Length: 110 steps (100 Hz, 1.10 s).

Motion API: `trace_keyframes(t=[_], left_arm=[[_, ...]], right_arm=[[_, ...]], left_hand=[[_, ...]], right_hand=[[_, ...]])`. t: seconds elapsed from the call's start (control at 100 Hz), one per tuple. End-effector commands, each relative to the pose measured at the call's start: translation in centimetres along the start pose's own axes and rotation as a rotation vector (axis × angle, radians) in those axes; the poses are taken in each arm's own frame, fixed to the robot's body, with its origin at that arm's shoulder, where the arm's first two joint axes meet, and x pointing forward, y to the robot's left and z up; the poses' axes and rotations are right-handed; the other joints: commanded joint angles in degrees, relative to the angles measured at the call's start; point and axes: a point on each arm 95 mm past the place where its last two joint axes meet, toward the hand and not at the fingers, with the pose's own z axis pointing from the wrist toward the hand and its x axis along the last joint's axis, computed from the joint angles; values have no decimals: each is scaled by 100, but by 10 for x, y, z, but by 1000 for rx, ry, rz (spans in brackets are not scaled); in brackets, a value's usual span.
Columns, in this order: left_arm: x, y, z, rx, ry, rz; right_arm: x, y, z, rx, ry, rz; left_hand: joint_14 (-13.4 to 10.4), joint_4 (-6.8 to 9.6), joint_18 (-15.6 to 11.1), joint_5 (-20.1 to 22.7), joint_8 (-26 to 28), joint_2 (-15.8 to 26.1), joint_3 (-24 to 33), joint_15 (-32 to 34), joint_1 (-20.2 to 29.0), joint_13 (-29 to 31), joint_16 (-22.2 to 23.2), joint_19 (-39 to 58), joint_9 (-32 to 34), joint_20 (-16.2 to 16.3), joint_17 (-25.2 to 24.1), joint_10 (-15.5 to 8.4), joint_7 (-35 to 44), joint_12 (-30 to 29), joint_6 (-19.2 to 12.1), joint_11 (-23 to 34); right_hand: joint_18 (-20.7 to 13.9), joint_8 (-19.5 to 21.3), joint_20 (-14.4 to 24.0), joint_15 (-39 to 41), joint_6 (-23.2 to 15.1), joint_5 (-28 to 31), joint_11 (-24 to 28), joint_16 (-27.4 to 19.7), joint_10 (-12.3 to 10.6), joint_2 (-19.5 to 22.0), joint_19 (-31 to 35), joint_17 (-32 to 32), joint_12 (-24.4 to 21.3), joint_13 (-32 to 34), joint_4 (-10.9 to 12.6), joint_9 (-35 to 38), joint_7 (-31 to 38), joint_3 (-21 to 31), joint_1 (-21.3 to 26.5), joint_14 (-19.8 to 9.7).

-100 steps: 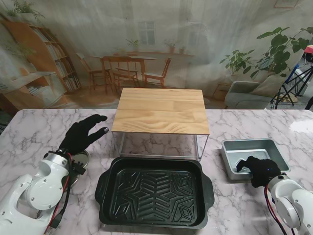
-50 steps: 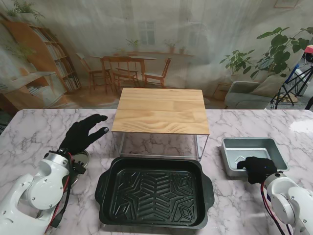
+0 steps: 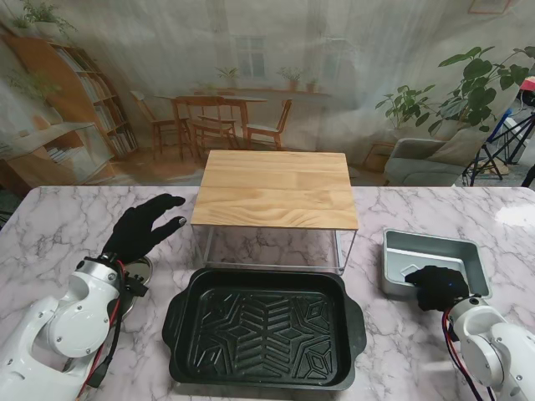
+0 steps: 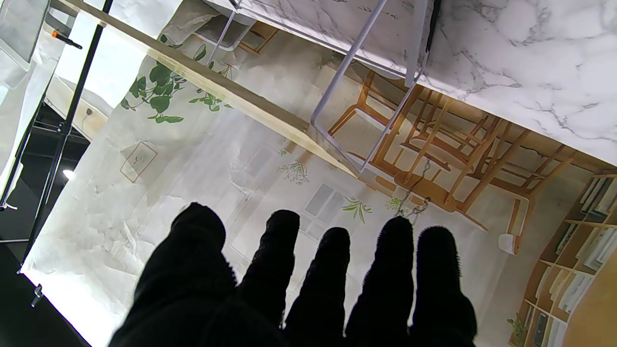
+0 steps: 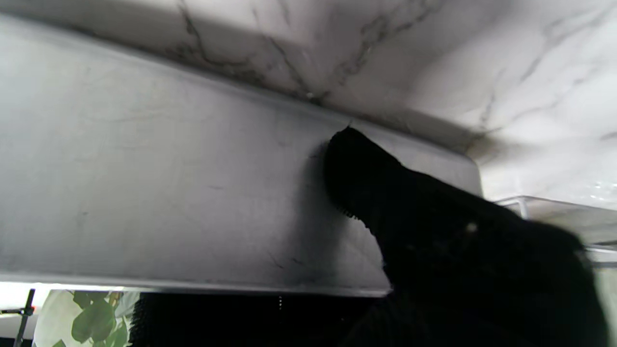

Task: Stack the baking trays onto the shelf

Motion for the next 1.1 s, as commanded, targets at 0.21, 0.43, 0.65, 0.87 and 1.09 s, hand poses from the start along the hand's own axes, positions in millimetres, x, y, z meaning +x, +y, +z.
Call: trace_keyframes(t=[0.21,0.43,0.65,0.87,1.09], left_arm=[[0,3,1,-10,9,-10],[0,3,1,-10,10,-10],[0,3,1,-13,10,-11],[0,3,1,-10,9,-12],[0,3,1,-9,8,-11]], right_arm=[[6,-10,-5,-73,25,1],[6,-15,-4,-84,15,0],[6,-2,-10,-147,38,14],[7,23,-23,-235,92,13],[14,46,-43,-314,148,-2]], left_hand=[[88,-201,-96,89,44,266,-105,148,98,92,50,131,-36,-158,54,-4,64,79,-239,-27],[111,-213,-86,99,37,283,-113,184,116,135,61,186,-39,-181,93,2,72,81,-242,-27],[135,-221,-72,102,29,292,-118,207,112,147,68,235,-58,-205,112,13,76,79,-270,-32],[151,-226,-75,95,21,286,-120,224,105,155,73,257,-73,-236,109,8,75,77,-267,-34],[147,-226,-72,97,16,282,-120,231,94,158,74,277,-72,-258,114,7,77,78,-270,-32]], right_hand=[[256,375,314,1042,-342,2308,351,277,218,599,1499,959,368,488,247,485,1313,1276,883,392],[162,507,389,1395,-294,2344,554,379,205,545,1649,1009,493,502,215,593,1530,1339,894,316],[133,645,579,1954,-218,2385,829,555,214,538,1901,1085,577,507,206,673,1829,1338,908,327],[117,689,684,2231,-164,2392,977,637,233,535,2022,1124,617,511,195,707,1880,1338,922,332],[147,722,729,2333,-115,2398,1038,656,261,521,2049,1130,609,509,187,720,1926,1341,942,345]])
